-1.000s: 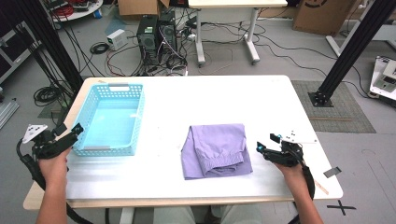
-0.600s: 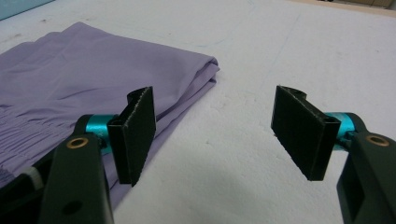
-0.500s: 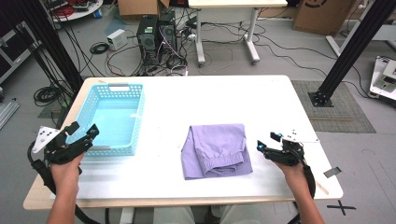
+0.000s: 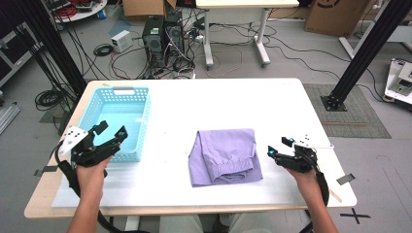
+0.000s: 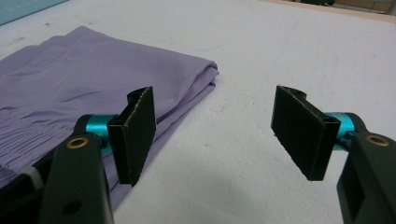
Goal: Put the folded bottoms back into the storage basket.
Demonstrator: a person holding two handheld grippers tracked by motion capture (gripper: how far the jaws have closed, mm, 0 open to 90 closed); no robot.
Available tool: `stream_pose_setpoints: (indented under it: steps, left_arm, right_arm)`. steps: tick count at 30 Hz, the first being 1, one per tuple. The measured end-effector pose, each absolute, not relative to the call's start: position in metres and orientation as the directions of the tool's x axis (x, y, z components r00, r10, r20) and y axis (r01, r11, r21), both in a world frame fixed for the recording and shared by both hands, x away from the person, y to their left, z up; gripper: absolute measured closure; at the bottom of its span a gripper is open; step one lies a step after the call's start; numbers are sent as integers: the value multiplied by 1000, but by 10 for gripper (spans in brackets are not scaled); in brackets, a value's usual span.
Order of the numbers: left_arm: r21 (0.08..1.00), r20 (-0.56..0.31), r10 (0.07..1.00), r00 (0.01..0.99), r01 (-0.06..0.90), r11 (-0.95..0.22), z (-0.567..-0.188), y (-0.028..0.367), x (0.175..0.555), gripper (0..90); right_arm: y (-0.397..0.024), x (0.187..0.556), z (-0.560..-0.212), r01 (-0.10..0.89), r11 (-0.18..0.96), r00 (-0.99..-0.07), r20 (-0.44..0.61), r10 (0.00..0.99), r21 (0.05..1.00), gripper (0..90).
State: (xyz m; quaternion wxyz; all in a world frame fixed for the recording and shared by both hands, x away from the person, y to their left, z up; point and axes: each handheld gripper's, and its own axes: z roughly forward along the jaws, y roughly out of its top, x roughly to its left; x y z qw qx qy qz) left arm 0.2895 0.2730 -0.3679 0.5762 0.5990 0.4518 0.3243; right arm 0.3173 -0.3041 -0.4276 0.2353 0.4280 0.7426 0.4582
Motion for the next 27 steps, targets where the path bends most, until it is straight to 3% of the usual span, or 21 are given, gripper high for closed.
stream_pose_setpoints:
  steps: [12, 22, 27]
  left_arm:
    - [987, -87, 857, 507, 161, 5, -367, 204, 298, 253]
    - [970, -112, 798, 593, 240, -43, -387, 138, 314, 212]
    - [941, -116, 808, 577, 324, -96, -406, 113, 326, 212]
  right_arm:
    - [-305, 318, -428, 418, 215, -526, 42, 849, 883, 313]
    - [-308, 317, -428, 409, 204, -529, 49, 847, 889, 311]
    - [-307, 317, -429, 412, 204, -533, 54, 844, 888, 311]
